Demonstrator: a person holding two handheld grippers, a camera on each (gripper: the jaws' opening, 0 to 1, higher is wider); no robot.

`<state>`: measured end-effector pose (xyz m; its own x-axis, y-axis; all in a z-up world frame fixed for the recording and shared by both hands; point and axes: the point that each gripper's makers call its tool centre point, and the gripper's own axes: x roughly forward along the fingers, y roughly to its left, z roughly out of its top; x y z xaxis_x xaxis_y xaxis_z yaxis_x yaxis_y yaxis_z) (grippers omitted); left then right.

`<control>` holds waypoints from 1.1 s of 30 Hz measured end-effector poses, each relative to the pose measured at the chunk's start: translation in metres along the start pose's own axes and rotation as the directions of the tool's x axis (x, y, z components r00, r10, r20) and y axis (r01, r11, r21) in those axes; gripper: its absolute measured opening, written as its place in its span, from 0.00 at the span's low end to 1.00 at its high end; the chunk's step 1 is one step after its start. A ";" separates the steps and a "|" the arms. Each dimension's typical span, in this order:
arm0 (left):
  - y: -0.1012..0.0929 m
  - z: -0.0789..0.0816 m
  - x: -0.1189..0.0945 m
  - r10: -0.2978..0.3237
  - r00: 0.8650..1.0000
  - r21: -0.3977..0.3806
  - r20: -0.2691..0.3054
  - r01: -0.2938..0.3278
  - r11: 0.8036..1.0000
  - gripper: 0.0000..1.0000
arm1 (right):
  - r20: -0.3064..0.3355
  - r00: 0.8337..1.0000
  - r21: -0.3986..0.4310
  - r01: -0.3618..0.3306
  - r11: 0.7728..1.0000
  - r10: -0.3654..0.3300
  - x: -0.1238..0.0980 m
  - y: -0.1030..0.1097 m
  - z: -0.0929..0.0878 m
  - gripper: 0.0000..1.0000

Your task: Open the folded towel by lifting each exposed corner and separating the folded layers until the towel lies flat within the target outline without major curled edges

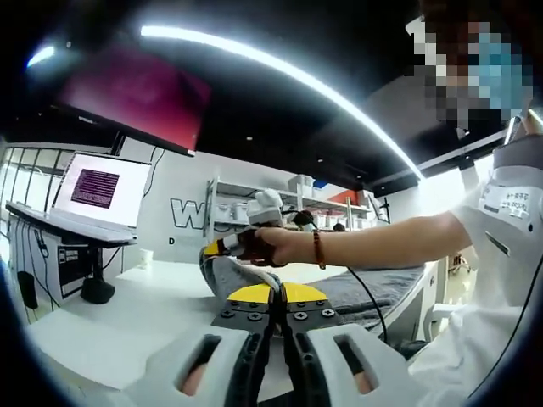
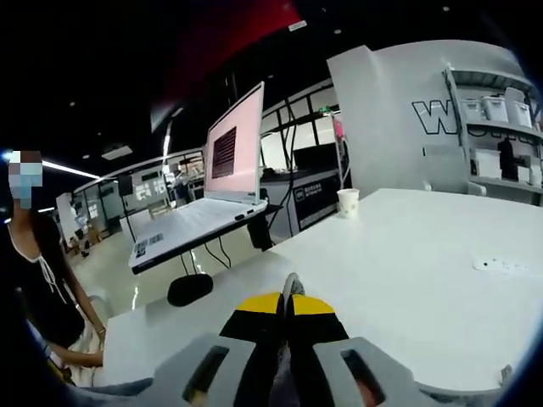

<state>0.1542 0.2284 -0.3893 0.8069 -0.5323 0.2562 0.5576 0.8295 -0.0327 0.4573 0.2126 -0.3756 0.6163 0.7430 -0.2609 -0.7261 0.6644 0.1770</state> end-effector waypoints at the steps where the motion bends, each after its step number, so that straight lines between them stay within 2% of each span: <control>1: 0.001 -0.001 0.000 0.002 1.000 -0.002 -0.005 -0.002 1.000 0.02 | -0.001 1.000 0.001 0.000 1.000 0.000 0.000 0.000 0.000 0.00; 5: 0.004 -0.001 -0.002 0.014 1.000 -0.002 0.000 -0.014 1.000 0.02 | 0.000 1.000 0.003 0.000 1.000 0.000 0.003 0.001 -0.003 0.00; 10: 0.007 -0.007 -0.005 0.034 0.999 0.016 -0.029 -0.034 0.999 0.02 | -0.001 1.000 0.004 0.010 1.000 -0.010 0.008 0.003 -0.008 0.00; 17: 0.015 -0.011 -0.009 0.056 0.998 0.011 -0.039 -0.056 0.998 0.02 | 0.001 1.000 -0.005 0.006 1.000 -0.006 0.010 0.013 -0.016 0.00; 33: 0.022 -0.015 -0.010 0.066 0.996 0.008 -0.054 -0.066 0.998 0.02 | -0.033 0.999 0.001 0.006 1.000 -0.006 0.026 0.018 -0.037 0.00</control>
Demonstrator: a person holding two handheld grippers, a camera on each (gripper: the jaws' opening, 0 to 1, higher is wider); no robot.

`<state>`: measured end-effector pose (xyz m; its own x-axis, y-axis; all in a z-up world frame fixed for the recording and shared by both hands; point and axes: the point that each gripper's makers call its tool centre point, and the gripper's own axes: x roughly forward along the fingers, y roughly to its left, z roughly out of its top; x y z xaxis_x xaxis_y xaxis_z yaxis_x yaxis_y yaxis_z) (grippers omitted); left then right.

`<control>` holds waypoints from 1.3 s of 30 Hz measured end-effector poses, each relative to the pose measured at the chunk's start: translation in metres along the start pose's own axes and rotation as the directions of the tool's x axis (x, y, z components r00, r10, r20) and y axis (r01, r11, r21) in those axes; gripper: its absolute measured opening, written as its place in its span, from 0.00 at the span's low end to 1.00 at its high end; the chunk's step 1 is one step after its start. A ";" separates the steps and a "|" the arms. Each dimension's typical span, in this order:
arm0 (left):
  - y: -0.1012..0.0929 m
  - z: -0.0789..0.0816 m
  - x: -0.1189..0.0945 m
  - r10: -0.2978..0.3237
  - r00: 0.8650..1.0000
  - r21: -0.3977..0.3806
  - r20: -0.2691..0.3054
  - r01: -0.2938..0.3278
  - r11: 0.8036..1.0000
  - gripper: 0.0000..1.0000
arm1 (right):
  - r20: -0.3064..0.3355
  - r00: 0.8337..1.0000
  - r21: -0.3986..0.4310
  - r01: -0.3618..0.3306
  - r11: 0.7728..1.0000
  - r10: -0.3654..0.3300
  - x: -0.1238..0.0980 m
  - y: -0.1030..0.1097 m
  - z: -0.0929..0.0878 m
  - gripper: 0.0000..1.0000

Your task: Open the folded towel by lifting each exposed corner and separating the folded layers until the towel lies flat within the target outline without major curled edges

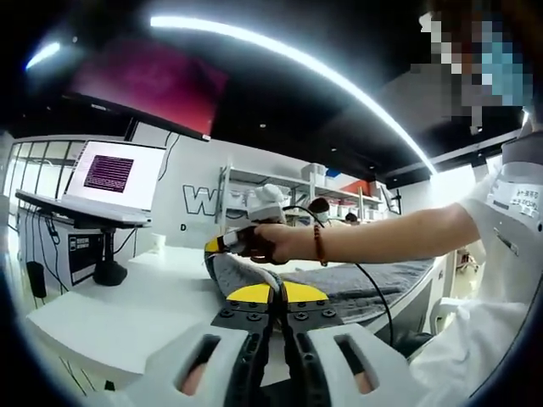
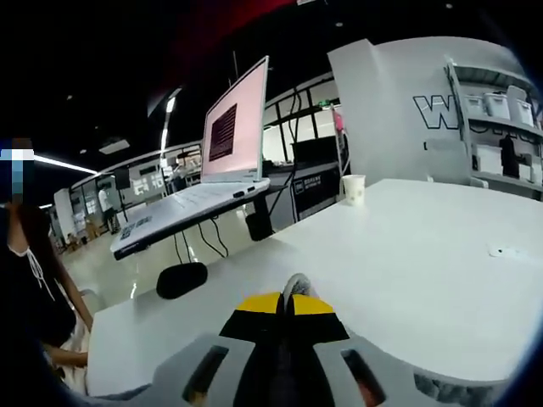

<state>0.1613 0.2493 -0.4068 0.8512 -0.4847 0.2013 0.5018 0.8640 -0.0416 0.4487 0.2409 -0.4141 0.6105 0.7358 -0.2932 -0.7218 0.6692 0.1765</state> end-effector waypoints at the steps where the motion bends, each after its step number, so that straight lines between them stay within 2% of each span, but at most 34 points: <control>1: 0.000 0.000 0.000 0.001 1.000 -0.003 0.000 -0.001 1.000 0.02 | 0.002 1.000 0.003 -0.001 1.000 0.001 0.000 0.000 0.000 0.00; 7: 0.001 -0.002 0.000 0.013 1.000 0.017 -0.009 -0.012 1.000 0.03 | -0.005 1.000 -0.002 -0.005 1.000 0.005 0.005 0.002 -0.002 0.00; 9: 0.001 -0.005 0.001 0.020 0.999 0.028 -0.028 -0.019 0.999 0.03 | -0.005 1.000 -0.009 0.001 1.000 -0.002 0.007 0.002 -0.003 0.00; 23: 0.003 -0.009 -0.001 0.033 0.999 0.019 -0.036 -0.033 0.999 0.03 | -0.025 1.000 -0.020 0.002 1.000 -0.002 0.011 0.003 -0.011 0.00; 29: 0.009 -0.010 -0.003 0.067 0.997 0.023 -0.040 -0.066 0.998 0.08 | -0.025 0.999 0.010 -0.029 1.000 0.029 0.013 0.008 -0.012 0.04; 35: 0.016 -0.013 -0.003 0.086 0.995 0.013 -0.050 -0.085 0.996 0.09 | -0.038 0.998 -0.005 -0.043 0.999 0.043 0.018 0.011 -0.015 0.05; 39: 0.019 -0.013 -0.004 0.100 0.994 0.014 -0.048 -0.100 0.995 0.09 | -0.039 0.997 0.003 -0.071 0.997 0.071 0.020 0.019 -0.015 0.11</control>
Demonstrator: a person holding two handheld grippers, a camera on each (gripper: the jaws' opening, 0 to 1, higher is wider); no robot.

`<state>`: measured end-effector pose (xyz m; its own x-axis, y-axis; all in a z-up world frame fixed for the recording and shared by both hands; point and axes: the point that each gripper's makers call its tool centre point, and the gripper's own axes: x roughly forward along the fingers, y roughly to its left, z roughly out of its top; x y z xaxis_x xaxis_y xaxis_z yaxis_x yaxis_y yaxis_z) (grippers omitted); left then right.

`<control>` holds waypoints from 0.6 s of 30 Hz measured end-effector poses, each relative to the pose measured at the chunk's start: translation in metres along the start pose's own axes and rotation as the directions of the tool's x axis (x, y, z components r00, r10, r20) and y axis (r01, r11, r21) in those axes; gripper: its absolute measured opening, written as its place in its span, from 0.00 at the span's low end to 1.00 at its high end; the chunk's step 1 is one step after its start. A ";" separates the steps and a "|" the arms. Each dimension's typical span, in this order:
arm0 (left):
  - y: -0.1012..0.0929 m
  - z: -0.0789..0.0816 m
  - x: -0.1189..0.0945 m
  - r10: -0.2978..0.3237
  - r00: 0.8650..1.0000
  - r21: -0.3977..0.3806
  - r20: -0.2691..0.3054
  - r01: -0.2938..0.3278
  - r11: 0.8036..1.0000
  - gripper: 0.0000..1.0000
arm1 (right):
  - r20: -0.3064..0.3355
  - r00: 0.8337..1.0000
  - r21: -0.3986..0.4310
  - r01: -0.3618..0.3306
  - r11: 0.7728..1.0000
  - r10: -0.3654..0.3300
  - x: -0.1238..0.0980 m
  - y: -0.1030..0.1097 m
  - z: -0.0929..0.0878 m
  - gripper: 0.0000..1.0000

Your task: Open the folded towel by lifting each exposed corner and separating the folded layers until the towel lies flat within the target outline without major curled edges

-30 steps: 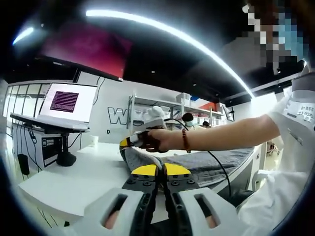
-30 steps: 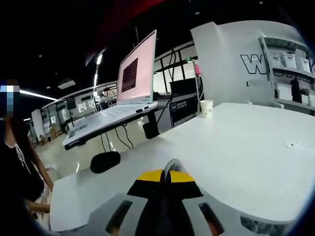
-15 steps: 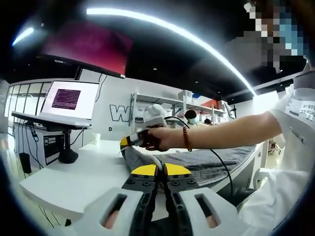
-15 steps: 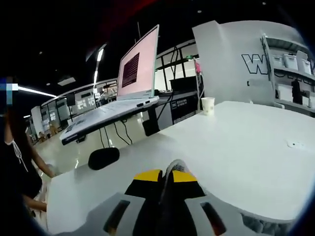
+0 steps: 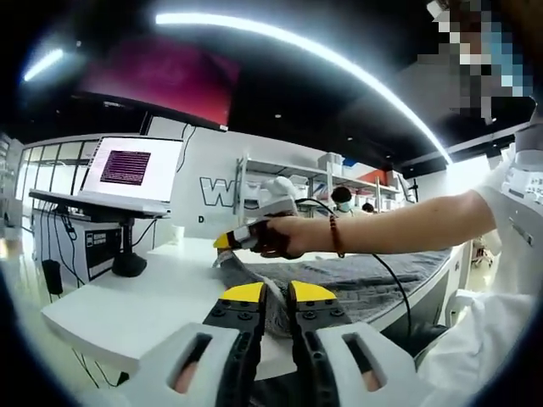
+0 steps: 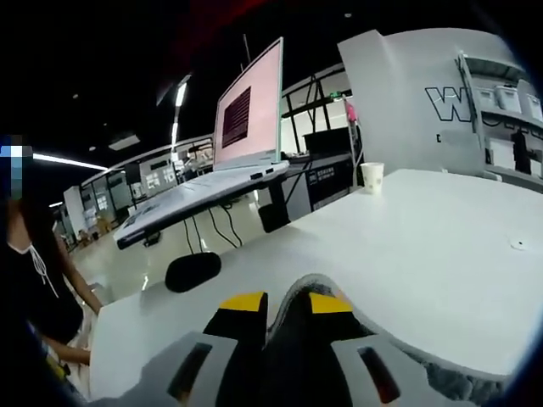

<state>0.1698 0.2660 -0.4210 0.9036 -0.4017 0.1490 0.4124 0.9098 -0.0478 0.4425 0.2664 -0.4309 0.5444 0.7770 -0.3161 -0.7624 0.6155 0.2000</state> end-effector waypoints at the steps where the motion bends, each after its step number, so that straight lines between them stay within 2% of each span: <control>1: 0.000 0.000 0.000 0.000 1.000 0.002 0.000 0.000 1.000 0.08 | 0.000 1.000 -0.007 -0.007 1.000 0.007 0.001 0.002 0.000 0.11; 6: 0.003 0.000 -0.001 0.008 1.000 -0.010 0.002 -0.008 1.000 0.05 | -0.003 1.000 -0.012 -0.020 1.000 0.020 0.002 0.006 0.001 0.12; 18: 0.017 0.009 -0.014 0.085 0.996 0.001 0.029 -0.085 0.996 0.06 | 0.000 1.000 -0.034 -0.019 0.999 0.019 -0.009 0.003 0.000 0.13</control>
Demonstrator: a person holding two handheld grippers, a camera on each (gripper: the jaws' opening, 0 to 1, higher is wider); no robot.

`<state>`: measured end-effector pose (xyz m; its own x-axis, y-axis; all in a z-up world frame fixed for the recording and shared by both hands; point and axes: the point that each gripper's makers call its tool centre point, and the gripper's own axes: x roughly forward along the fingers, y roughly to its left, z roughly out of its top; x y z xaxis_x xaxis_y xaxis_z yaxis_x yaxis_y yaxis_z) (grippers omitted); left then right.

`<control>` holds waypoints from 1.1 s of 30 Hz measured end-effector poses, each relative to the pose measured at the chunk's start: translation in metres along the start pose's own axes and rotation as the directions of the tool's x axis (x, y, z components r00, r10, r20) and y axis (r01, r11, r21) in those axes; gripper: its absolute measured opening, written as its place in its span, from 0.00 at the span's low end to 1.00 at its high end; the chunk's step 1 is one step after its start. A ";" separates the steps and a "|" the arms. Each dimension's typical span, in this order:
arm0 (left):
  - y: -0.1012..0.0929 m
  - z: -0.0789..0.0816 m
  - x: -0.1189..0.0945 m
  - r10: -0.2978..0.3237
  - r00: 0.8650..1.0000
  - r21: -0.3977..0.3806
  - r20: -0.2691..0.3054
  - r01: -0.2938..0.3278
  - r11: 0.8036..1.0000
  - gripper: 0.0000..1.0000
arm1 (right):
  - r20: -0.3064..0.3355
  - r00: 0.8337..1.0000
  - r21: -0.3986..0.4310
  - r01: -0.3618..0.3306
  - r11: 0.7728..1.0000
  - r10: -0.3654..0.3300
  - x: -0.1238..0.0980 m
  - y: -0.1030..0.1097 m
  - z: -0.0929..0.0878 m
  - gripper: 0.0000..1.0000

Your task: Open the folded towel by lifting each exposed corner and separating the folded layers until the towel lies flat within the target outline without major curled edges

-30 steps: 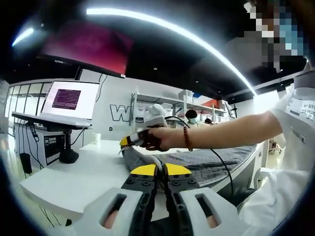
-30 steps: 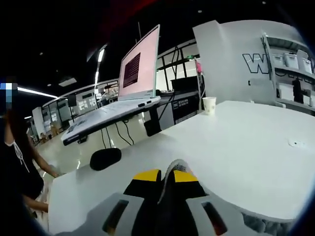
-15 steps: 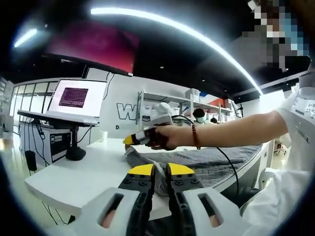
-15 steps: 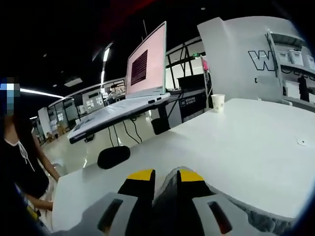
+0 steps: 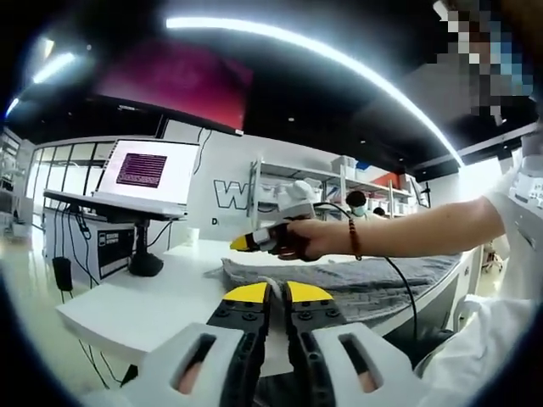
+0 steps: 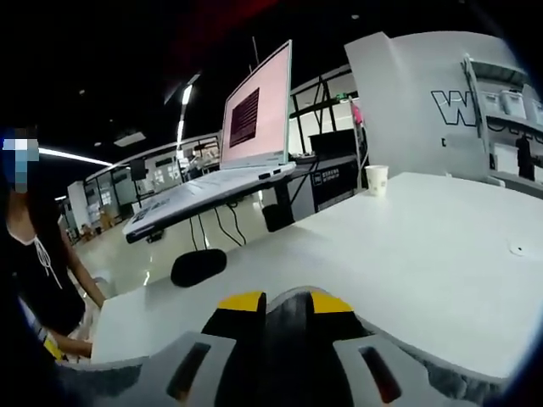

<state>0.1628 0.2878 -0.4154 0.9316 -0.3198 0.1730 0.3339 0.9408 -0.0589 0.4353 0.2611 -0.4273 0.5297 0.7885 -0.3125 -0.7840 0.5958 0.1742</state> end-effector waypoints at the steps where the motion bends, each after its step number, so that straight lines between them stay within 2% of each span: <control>1: 0.000 0.002 -0.001 0.002 1.000 0.005 0.007 -0.002 1.000 0.06 | -0.001 1.000 0.000 0.000 1.000 0.000 -0.001 0.000 0.000 0.13; 3: 0.002 0.008 -0.003 0.003 0.999 -0.013 0.037 -0.003 1.000 0.07 | 0.002 1.000 0.002 0.001 1.000 -0.001 -0.005 0.001 -0.002 0.14; 13: -0.001 0.008 -0.001 -0.009 0.999 -0.005 0.036 0.009 1.000 0.09 | -0.003 1.000 -0.037 0.008 0.999 -0.008 -0.013 0.007 -0.008 0.18; 15: -0.003 0.009 0.000 -0.014 0.999 0.001 0.042 0.014 1.000 0.09 | 0.003 1.000 -0.038 0.005 0.999 -0.005 -0.015 0.011 -0.010 0.21; 20: -0.008 0.007 0.004 -0.031 0.999 0.012 0.025 0.031 0.999 0.14 | -0.003 1.000 -0.088 0.006 0.996 -0.006 -0.017 0.015 -0.014 0.23; 23: -0.009 0.008 0.004 -0.033 0.999 0.016 0.025 0.032 0.999 0.17 | 0.006 1.000 -0.083 -0.001 0.997 0.002 -0.021 0.019 -0.013 0.24; 28: -0.011 0.008 0.007 -0.046 0.999 0.015 0.026 0.046 0.999 0.21 | 0.021 1.000 -0.098 0.002 0.995 0.000 -0.028 0.025 -0.013 0.33; 33: -0.018 0.006 0.011 -0.062 0.998 0.024 0.007 0.062 0.998 0.23 | 0.017 1.000 -0.126 -0.016 0.992 0.018 -0.035 0.033 -0.018 0.37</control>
<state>0.1666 0.2677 -0.4069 0.9079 -0.3771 0.1828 0.3877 0.9214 -0.0247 0.3854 0.2501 -0.4270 0.5207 0.8019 -0.2931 -0.8270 0.5590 0.0601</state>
